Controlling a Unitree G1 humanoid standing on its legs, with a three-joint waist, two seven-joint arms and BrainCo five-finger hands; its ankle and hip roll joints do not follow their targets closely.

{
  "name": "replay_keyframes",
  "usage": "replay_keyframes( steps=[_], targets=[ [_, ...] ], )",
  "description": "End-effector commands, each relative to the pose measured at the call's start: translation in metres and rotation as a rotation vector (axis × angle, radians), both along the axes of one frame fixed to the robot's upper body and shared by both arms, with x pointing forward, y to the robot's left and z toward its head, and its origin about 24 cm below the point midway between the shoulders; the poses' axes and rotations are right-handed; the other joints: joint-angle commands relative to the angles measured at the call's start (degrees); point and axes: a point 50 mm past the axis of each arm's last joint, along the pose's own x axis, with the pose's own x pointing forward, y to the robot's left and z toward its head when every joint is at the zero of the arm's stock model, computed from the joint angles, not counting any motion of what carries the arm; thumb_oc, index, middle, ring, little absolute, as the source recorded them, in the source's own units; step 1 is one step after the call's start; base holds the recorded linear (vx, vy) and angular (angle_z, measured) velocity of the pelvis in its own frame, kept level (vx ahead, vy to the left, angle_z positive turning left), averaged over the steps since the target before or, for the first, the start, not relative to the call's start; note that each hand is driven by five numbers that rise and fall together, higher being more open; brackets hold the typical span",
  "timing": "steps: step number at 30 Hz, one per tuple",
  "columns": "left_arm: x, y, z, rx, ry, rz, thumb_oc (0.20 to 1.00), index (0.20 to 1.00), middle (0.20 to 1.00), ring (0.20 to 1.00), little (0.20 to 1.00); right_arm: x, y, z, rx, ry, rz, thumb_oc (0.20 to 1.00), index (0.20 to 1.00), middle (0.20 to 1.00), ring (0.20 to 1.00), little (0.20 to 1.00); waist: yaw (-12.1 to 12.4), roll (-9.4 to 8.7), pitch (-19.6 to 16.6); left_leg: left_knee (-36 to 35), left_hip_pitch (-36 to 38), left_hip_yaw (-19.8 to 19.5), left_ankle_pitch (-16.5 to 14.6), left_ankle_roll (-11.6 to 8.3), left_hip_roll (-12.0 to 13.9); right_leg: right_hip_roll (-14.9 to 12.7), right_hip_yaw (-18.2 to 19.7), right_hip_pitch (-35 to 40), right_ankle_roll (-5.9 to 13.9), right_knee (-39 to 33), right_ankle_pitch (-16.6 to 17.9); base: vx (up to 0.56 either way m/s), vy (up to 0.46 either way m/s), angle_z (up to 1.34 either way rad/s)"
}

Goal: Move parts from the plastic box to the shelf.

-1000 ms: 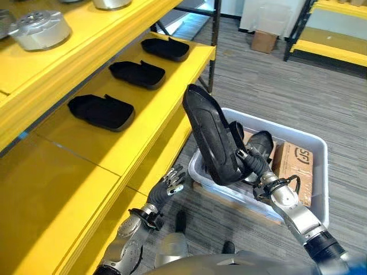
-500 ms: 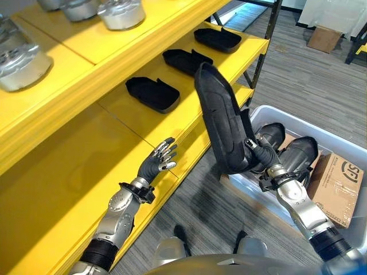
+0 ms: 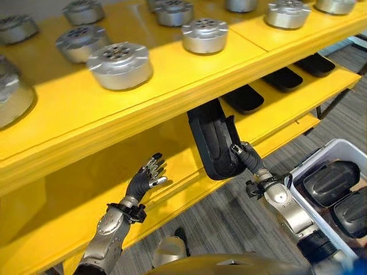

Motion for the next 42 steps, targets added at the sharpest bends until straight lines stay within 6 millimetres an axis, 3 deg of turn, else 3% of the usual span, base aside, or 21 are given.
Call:
replay_keyframes(
  steps=[1, 4, 7, 9, 11, 14, 16, 17, 18, 19, 25, 29, 35, 37, 38, 39, 41, 42],
  targets=[
    [0.015, -0.020, 0.029, -0.021, -0.175, -0.090, 1.000, 1.000, 1.000, 1.000, 1.000, 0.013, 0.001, 0.039, 0.025, -0.167, 0.043, 0.200, 0.200, 0.200, 0.200, 0.200, 0.3, 3.96, 0.4, -4.2, 5.9, -0.8, 2.8, -2.63, 5.5, 2.9, -1.9, 0.1, 1.66, 2.8, -0.7, -0.08, 0.181, 0.04],
    [0.015, -0.020, 0.026, -0.033, -0.148, -0.103, 1.000, 1.000, 1.000, 1.000, 1.000, 0.015, 0.005, 0.038, 0.015, -0.150, 0.052, 0.200, 0.200, 0.200, 0.200, 0.200, 1.8, 3.34, 0.8, -4.2, 6.1, -1.3, 1.4, -1.83, 3.7, 1.8, -2.5, 1.0, 2.43, 4.0, -1.5, -0.05, 0.184, 0.17],
    [0.019, -0.024, 0.025, -0.023, -0.139, -0.154, 1.000, 1.000, 1.000, 1.000, 1.000, 0.015, 0.006, 0.034, 0.021, -0.125, 0.032, 0.200, 0.200, 0.200, 0.200, 0.200, 2.7, 2.55, 1.1, -3.1, 4.8, -1.8, 0.0, 0.25, 1.4, 1.1, -2.3, 1.0, 2.67, 7.6, -1.4, -0.05, 0.169, 0.32],
    [0.021, -0.027, 0.024, -0.019, -0.134, -0.167, 1.000, 1.000, 1.000, 1.000, 1.000, 0.015, 0.006, 0.029, 0.038, -0.098, 0.010, 0.200, 0.200, 0.200, 0.200, 0.200, 3.0, 2.16, 1.5, -3.0, 5.0, -2.6, -1.4, 2.30, -0.5, -0.8, -1.3, -1.9, 3.15, 14.9, 1.1, -0.07, 0.166, 0.41],
    [0.022, -0.026, 0.023, -0.026, -0.134, -0.174, 1.000, 1.000, 1.000, 1.000, 1.000, 0.013, 0.006, 0.024, 0.039, -0.082, 0.011, 0.200, 0.200, 0.200, 0.200, 0.200, 2.1, 2.40, 1.8, -3.5, 4.9, -3.6, -1.3, 3.80, -1.0, 0.3, 1.8, -5.0, 2.50, 18.0, 3.1, -0.05, 0.039, 0.52],
    [0.024, -0.026, 0.025, -0.020, -0.126, -0.194, 1.000, 1.000, 1.000, 1.000, 1.000, 0.011, 0.004, 0.019, 0.039, -0.073, 0.009, 0.200, 0.200, 0.200, 0.200, 0.200, -0.2, 1.87, 2.6, -3.9, 5.8, -5.9, -1.8, 3.52, -1.0, 3.4, 7.7, -6.7, 2.47, 13.9, 4.0, 0.03, -0.125, 0.32],
    [0.027, -0.028, 0.025, -0.015, -0.132, -0.189, 1.000, 1.000, 1.000, 1.000, 1.000, 0.011, 0.003, 0.018, 0.025, -0.071, 0.005, 0.200, 0.200, 0.200, 0.200, 0.200, -1.1, 1.40, 2.3, -4.5, 6.1, -6.8, -1.4, 2.58, -0.6, 4.1, 9.8, -6.6, 2.77, 7.8, 5.9, 0.06, -0.258, 0.69],
    [0.029, -0.033, 0.026, -0.016, -0.140, -0.199, 1.000, 1.000, 1.000, 1.000, 1.000, 0.013, 0.002, 0.017, 0.030, -0.065, -0.004, 0.200, 0.200, 0.200, 0.200, 0.200, -2.1, 1.12, 2.3, -5.4, 6.9, -8.0, -1.4, 1.85, -0.1, 4.6, 12.6, -7.5, 3.42, 4.3, 8.0, 0.15, -0.418, 0.55],
    [0.027, -0.037, 0.023, -0.029, -0.123, -0.196, 1.000, 1.000, 1.000, 1.000, 1.000, 0.013, -0.001, 0.015, 0.026, -0.059, -0.011, 0.200, 0.200, 0.200, 0.200, 0.200, -3.2, 1.25, 1.9, -5.6, 7.2, -10.1, -1.3, 1.20, 0.6, 7.4, 16.0, -6.7, 2.97, 1.4, 5.3, 0.17, -0.398, 0.61],
    [0.026, -0.038, 0.022, -0.034, -0.116, -0.201, 1.000, 1.000, 1.000, 1.000, 1.000, 0.013, -0.001, 0.015, 0.023, -0.054, -0.012, 0.200, 0.200, 0.200, 0.200, 0.200, -3.5, 1.30, 1.7, -5.6, 7.2, -10.9, -1.2, 0.91, 0.8, 8.3, 16.6, -5.8, 2.42, 0.2, 4.4, 0.17, -0.311, 0.83],
    [0.019, -0.048, 0.019, -0.078, -0.112, -0.184, 1.000, 1.000, 1.000, 1.000, 1.000, 0.013, -0.015, 0.003, -0.086, 0.015, -0.045, 0.200, 0.200, 0.200, 0.200, 0.200, -1.3, 1.47, -0.3, -6.1, 6.5, -11.7, 0.9, -3.25, 3.7, 9.7, 10.8, 0.9, -0.35, -6.4, 2.1, 0.07, -0.230, 0.40],
    [0.017, -0.054, 0.012, -0.065, -0.081, -0.186, 1.000, 1.000, 1.000, 1.000, 1.000, 0.016, -0.015, 0.001, -0.100, 0.019, -0.052, 0.200, 0.200, 0.200, 0.200, 0.200, -0.5, 1.70, -0.3, -5.6, 5.8, -12.8, 2.3, -4.91, 5.9, 10.6, 9.5, 1.9, -1.45, -6.6, 1.1, 0.00, -0.186, 0.11],
    [0.013, -0.053, 0.004, -0.179, -0.018, -0.131, 1.000, 1.000, 1.000, 1.000, 1.000, 0.023, -0.018, 0.005, -0.083, 0.006, -0.108, 0.200, 0.200, 0.200, 0.200, 0.200, 0.6, 2.57, 0.7, -2.2, 3.9, -15.0, 3.2, -5.73, 7.6, 10.9, 8.9, 2.1, -3.08, -4.3, -0.6, 0.00, -0.176, 0.05],
    [0.011, -0.054, -0.002, -0.213, 0.017, -0.156, 1.000, 1.000, 1.000, 1.000, 1.000, 0.022, -0.017, 0.005, -0.073, 0.010, -0.158, 0.200, 0.200, 0.200, 0.200, 0.200, -0.4, 3.06, 0.6, 0.2, 2.6, -9.1, 4.6, -6.38, 9.7, 10.6, 6.2, 2.4, -3.46, -3.0, -1.4, -0.07, -0.167, 0.55],
    [0.018, -0.061, 0.002, -0.231, -0.011, -0.236, 1.000, 1.000, 1.000, 1.000, 1.000, 0.020, -0.023, 0.011, -0.117, -0.031, -0.209, 0.200, 0.200, 0.200, 0.200, 0.200, -4.1, 3.29, 0.7, 5.9, 2.7, 4.6, 4.6, -7.25, 13.5, 9.6, 1.0, 2.1, -3.50, 0.0, -3.3, -0.22, 0.005, 1.91],
    [0.027, -0.063, 0.009, -0.234, -0.042, -0.211, 1.000, 1.000, 1.000, 1.000, 1.000, 0.023, -0.028, 0.013, -0.135, -0.052, -0.204, 0.200, 0.200, 0.200, 0.200, 0.200, -4.9, 3.37, 1.1, 8.8, 1.8, 3.1, 5.7, -7.22, 15.0, 9.4, 1.8, -0.1, -4.02, 2.7, -4.1, -0.21, 0.017, 2.19],
    [0.030, -0.063, 0.012, -0.229, -0.062, -0.194, 1.000, 1.000, 1.000, 1.000, 1.000, 0.025, -0.029, 0.013, -0.136, -0.058, -0.202, 0.200, 0.200, 0.200, 0.200, 0.200, -4.9, 3.38, 1.1, 9.3, 1.6, 1.2, 5.9, -7.17, 15.4, 9.3, 2.8, -1.1, -4.16, 3.7, -4.5, -0.14, 0.154, 0.91],
    [0.032, -0.061, 0.017, -0.191, -0.082, -0.174, 1.000, 1.000, 1.000, 1.000, 1.000, 0.029, -0.034, 0.013, -0.121, -0.053, -0.216, 0.200, 0.200, 0.200, 0.200, 0.200, -4.9, 3.74, 0.7, 8.3, 2.8, -0.7, 7.7, -6.59, 16.4, 9.0, 3.9, -2.9, -4.98, 4.8, -4.3, -0.15, 0.257, -0.12]
  ],
)
